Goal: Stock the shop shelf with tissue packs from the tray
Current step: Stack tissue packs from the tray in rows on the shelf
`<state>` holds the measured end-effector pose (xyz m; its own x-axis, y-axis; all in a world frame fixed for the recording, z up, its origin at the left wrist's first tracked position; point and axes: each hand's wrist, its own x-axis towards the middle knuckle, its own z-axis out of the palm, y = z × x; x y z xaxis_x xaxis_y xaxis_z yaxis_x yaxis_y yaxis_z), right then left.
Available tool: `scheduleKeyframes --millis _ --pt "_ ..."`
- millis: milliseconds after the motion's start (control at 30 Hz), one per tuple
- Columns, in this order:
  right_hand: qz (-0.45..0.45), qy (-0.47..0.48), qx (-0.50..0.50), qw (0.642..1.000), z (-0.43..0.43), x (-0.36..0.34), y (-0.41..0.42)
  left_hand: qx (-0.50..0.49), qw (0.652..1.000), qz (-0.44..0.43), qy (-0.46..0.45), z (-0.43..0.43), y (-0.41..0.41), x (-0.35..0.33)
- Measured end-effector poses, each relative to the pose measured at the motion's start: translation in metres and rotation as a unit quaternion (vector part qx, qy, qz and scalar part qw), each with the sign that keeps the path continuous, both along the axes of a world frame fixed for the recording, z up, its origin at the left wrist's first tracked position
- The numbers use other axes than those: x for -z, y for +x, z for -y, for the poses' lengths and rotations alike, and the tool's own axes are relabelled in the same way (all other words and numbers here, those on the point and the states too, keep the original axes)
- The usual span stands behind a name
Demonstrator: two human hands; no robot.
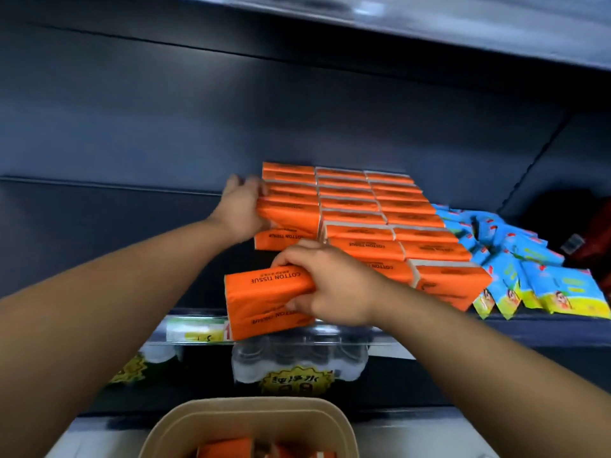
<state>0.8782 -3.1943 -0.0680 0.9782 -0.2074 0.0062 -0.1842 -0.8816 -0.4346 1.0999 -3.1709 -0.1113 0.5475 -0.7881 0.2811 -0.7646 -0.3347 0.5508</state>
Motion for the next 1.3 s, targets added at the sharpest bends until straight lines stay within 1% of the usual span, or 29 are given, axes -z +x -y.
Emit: scheduleKeyframes --millis 33,67,100,167,200,267,333,400,433,500,600,633,700,767,833,933,1000,1033,1067,1133,1200,1233,1300 --pt "0.014 0.012 0.007 1.000 0.000 0.000 0.001 -0.032 0.999 -0.026 -0.009 -0.001 0.001 0.001" --pt "0.028 0.024 0.013 0.999 0.000 0.000 0.003 -0.055 0.996 -0.065 0.005 -0.003 0.001 0.001" --pt "0.039 0.031 0.017 0.999 0.000 0.000 0.006 -0.056 0.992 -0.109 0.031 -0.005 0.002 0.000" --pt "0.052 0.020 0.018 0.998 -0.001 -0.001 0.010 -0.008 0.979 -0.189 0.077 -0.010 0.001 -0.003" --pt "0.055 0.009 0.020 0.998 -0.001 -0.001 0.012 0.013 0.975 -0.207 0.084 -0.014 -0.001 -0.006" --pt "0.062 -0.016 0.029 0.998 0.001 -0.004 0.018 0.028 0.971 -0.229 0.068 -0.021 -0.001 -0.010" --pt "0.075 -0.047 0.046 0.995 0.008 -0.006 0.028 0.035 0.954 -0.297 0.024 -0.030 0.003 -0.012" --pt "0.073 -0.075 0.077 0.992 0.018 -0.006 0.040 0.028 0.929 -0.368 -0.021 -0.040 0.006 -0.014" --pt "0.066 -0.083 0.095 0.990 0.024 -0.005 0.047 0.017 0.922 -0.386 -0.033 -0.045 0.008 -0.013" --pt "0.048 -0.093 0.131 0.986 0.034 -0.001 0.059 -0.004 0.920 -0.391 -0.039 -0.055 0.009 -0.011" --pt "0.026 -0.119 0.167 0.978 0.039 0.007 0.066 0.011 0.904 -0.426 -0.025 -0.068 -0.002 0.000" --pt "0.020 -0.133 0.176 0.975 0.038 0.009 0.067 0.022 0.909 -0.417 -0.007 -0.070 -0.007 0.006" --pt "0.011 -0.175 0.191 0.966 0.033 0.013 0.066 0.041 0.934 -0.355 0.023 -0.072 -0.015 0.020" --pt "-0.003 -0.231 0.205 0.951 0.030 0.015 0.065 0.037 0.956 -0.292 0.021 -0.070 -0.019 0.030" --pt "-0.030 -0.261 0.231 0.937 0.029 0.018 0.063 0.032 0.961 -0.273 0.009 -0.068 -0.022 0.034" --pt "-0.069 -0.273 0.239 0.929 0.029 0.020 0.063 0.031 0.963 -0.266 0.023 -0.064 -0.024 0.036" --pt "-0.084 -0.255 0.240 0.933 0.027 0.016 0.061 0.032 0.966 -0.255 0.042 -0.064 -0.026 0.032" --pt "-0.085 -0.239 0.243 0.936 0.024 0.011 0.060 0.033 0.970 -0.234 0.061 -0.067 -0.027 0.027" --pt "-0.075 -0.226 0.245 0.940 0.020 0.006 0.058 0.033 0.978 -0.188 0.087 -0.072 -0.029 0.020" --pt "-0.015 -0.220 0.233 0.947 0.006 -0.009 0.051 0.039 0.991 -0.049 0.122 -0.087 -0.037 0.002" --pt "0.069 -0.232 0.196 0.950 -0.011 -0.023 0.038 0.066 0.992 0.053 0.098 -0.107 -0.050 -0.020" --pt "0.105 -0.229 0.170 0.953 -0.020 -0.026 0.031 0.077 0.990 0.079 0.085 -0.118 -0.059 -0.027" --pt "0.155 -0.185 0.119 0.963 -0.039 -0.024 0.016 0.097 0.988 0.100 0.069 -0.140 -0.079 -0.034"
